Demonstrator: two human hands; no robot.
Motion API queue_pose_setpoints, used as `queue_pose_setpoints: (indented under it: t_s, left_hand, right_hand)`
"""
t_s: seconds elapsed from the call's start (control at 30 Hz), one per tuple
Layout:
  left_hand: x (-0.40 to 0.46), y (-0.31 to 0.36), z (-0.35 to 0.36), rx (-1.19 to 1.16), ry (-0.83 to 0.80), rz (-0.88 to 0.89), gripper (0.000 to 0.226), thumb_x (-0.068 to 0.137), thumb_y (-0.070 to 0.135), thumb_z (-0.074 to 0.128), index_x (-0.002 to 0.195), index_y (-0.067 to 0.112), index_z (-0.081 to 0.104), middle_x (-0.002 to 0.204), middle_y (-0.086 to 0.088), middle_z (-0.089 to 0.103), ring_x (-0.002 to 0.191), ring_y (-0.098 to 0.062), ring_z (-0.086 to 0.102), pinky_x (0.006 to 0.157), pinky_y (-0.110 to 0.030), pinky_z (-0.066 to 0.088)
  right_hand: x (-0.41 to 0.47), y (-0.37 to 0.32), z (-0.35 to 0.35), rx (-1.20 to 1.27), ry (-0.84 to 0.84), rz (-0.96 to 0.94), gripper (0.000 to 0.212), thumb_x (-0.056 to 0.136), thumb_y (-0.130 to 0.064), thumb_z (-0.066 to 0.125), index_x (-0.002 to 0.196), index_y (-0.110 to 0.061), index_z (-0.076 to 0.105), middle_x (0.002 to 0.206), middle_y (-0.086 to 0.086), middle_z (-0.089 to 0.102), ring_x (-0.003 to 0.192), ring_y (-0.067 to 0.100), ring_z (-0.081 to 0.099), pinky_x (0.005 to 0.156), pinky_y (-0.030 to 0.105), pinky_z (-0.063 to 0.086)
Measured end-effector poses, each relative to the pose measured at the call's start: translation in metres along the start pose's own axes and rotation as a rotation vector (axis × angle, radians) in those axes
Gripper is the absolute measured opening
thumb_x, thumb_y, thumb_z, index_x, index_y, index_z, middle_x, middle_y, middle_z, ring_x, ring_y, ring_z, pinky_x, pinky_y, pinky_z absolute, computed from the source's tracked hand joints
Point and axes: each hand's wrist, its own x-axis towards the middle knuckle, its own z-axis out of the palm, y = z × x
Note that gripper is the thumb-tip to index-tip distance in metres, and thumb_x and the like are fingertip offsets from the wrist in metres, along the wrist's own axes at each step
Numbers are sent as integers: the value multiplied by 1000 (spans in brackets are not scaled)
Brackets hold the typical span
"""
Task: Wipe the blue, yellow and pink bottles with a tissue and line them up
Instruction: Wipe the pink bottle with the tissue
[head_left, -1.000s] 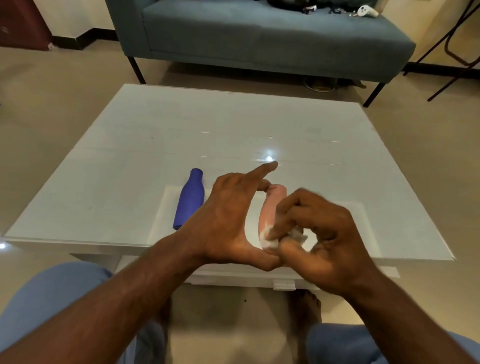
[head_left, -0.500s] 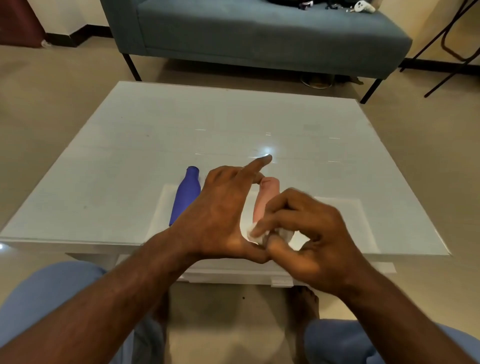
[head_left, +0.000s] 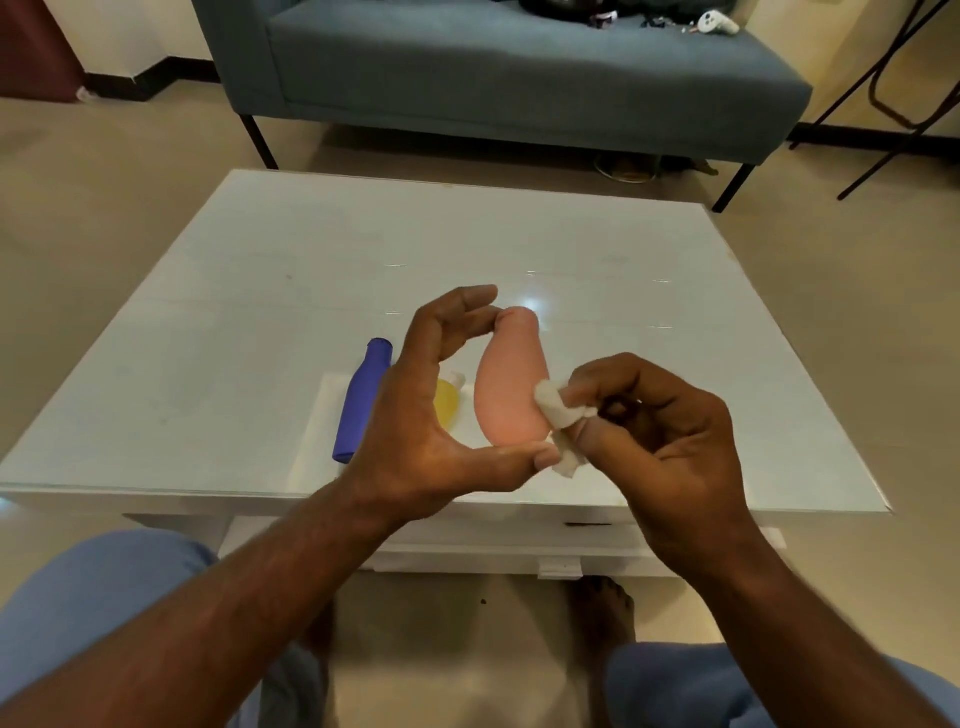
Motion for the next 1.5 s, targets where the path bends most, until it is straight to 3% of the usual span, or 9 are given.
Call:
queue_pose_setpoints:
  t_s: [0.13, 0.27, 0.47, 0.8, 1.03, 1.1, 1.2, 1.37, 1.5]
  left_hand:
    - [-1, 1, 1, -21, 50, -36, 108, 62, 76, 75, 148, 23, 35, 145, 22, 47, 136, -14, 51, 107, -34, 50]
    - [-3, 8, 3, -70, 2, -19, 111, 62, 75, 76, 149, 24, 33, 148, 23, 44, 139, -19, 48, 99, -39, 56]
    - [-10, 8, 9, -15, -142, -25, 118, 56, 52, 93, 152, 30, 27, 149, 30, 40, 141, -10, 45, 105, -27, 50]
    - [-3, 3, -1, 23, -46, -127, 117, 54, 55, 87, 153, 33, 29, 141, 34, 47, 136, 1, 48, 107, -38, 49]
    - [-2, -2, -4, 234, -306, -63, 132, 51, 61, 91, 157, 34, 19, 150, 18, 44, 140, -8, 43, 113, -45, 43]
    - [-2, -2, -4, 325, -391, -28, 132, 52, 64, 90, 157, 32, 18, 151, 17, 40, 140, 5, 33, 118, -33, 32]
    - [-4, 3, -1, 391, -462, 12, 135, 55, 65, 89, 158, 36, 7, 147, 16, 42, 130, 15, 28, 115, -20, 23]
    - [-11, 12, 6, 356, -466, 4, 143, 49, 69, 90, 158, 40, 2, 157, 17, 30, 138, -4, 34, 116, -42, 37]
    - [-10, 8, 5, 262, -401, -38, 143, 47, 61, 95, 157, 45, 4, 159, 24, 26, 146, -6, 33, 117, -47, 37]
  right_hand:
    - [-2, -1, 0, -5, -72, -86, 5, 85, -7, 67, 90, -6, 69, 86, 9, 66, 75, 25, 65, 65, 32, 55]
    - [2, -3, 1, -30, 74, -19, 5, 91, -15, 73, 95, -15, 70, 87, 2, 69, 78, 15, 69, 68, 23, 58]
    - [6, -5, 0, -54, 216, 92, 14, 91, -26, 71, 104, -19, 72, 98, -4, 75, 90, 22, 75, 71, 22, 61]
    - [-2, -2, -3, -123, -84, -188, 8, 80, -6, 62, 81, -7, 71, 81, 7, 65, 75, 27, 66, 62, 37, 56]
    - [-2, -5, -5, -314, -228, -294, 17, 74, -11, 64, 80, -9, 79, 85, -1, 67, 78, 15, 66, 68, 23, 49]
    - [-3, -3, -1, -424, -258, -331, 18, 75, -13, 64, 82, -11, 80, 84, -1, 66, 80, 15, 62, 70, 22, 46]
    - [-2, 4, 1, -538, -209, -331, 19, 79, -15, 65, 88, -15, 81, 87, 0, 65, 87, 17, 60, 76, 24, 45]
    - [7, 10, -8, -619, 8, -219, 22, 86, -18, 63, 95, -33, 76, 91, -5, 63, 90, 11, 58, 74, 19, 46]
    - [8, 11, -9, -564, 92, -134, 12, 90, -14, 68, 97, -19, 78, 95, -6, 68, 92, 11, 64, 74, 16, 50]
